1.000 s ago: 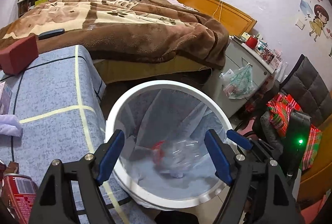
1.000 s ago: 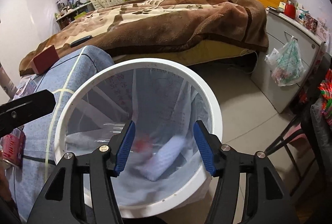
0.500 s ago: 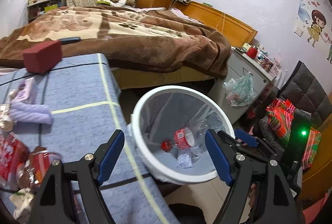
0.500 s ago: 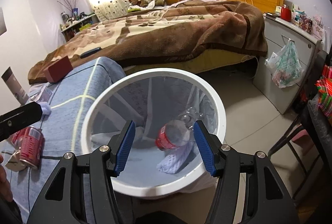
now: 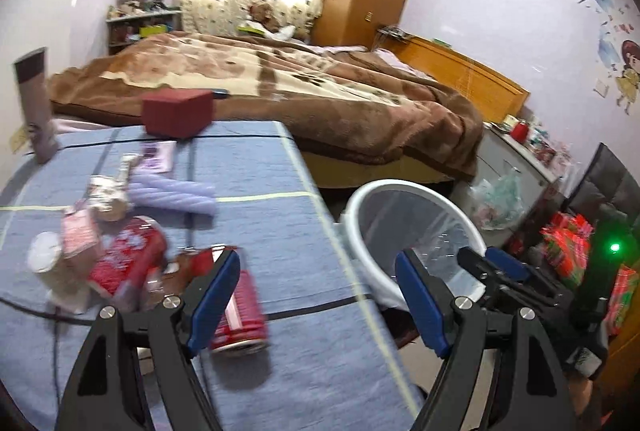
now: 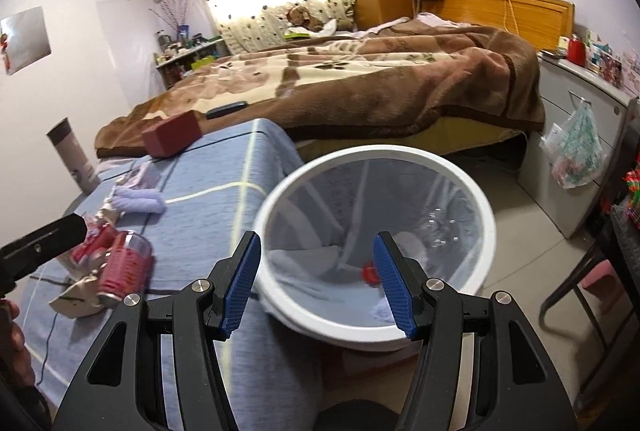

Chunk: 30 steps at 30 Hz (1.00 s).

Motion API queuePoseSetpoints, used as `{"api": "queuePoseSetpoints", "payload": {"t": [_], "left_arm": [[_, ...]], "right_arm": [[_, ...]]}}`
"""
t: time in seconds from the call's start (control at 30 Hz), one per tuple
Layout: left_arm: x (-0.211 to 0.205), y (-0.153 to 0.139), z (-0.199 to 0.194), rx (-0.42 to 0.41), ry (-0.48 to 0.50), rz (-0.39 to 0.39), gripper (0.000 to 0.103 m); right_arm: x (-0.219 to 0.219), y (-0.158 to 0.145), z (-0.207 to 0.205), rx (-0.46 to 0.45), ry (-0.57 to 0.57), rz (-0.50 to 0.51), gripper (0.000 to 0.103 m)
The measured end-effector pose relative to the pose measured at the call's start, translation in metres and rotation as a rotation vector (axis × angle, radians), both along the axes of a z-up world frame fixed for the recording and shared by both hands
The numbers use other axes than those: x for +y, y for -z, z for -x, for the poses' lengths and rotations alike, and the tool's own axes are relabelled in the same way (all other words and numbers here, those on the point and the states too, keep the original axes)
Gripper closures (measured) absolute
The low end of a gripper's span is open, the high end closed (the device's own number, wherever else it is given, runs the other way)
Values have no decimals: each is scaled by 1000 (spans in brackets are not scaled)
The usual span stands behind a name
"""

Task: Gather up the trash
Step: 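Move both tools back to the table toward the red can and paper cup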

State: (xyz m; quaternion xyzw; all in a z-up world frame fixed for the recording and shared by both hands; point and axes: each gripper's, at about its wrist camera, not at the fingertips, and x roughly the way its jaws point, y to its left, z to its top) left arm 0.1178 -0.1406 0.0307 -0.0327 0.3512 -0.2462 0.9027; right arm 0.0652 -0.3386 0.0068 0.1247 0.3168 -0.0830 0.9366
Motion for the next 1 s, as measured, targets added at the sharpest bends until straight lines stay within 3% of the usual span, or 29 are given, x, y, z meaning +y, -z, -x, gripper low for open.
{"api": "queuePoseSetpoints", "payload": {"t": [0.37, 0.7, 1.0], "left_arm": [[61, 4, 11, -45, -135, -44, 21], [128, 12, 10, -30, -268, -21, 21], [180, 23, 4, -24, -385, -56, 21]], "right_arm": [[47, 1, -6, -12, -95, 5, 43], [95, 4, -21, 13, -213, 25, 43], [127, 10, -34, 57, -294, 42, 43]]}}
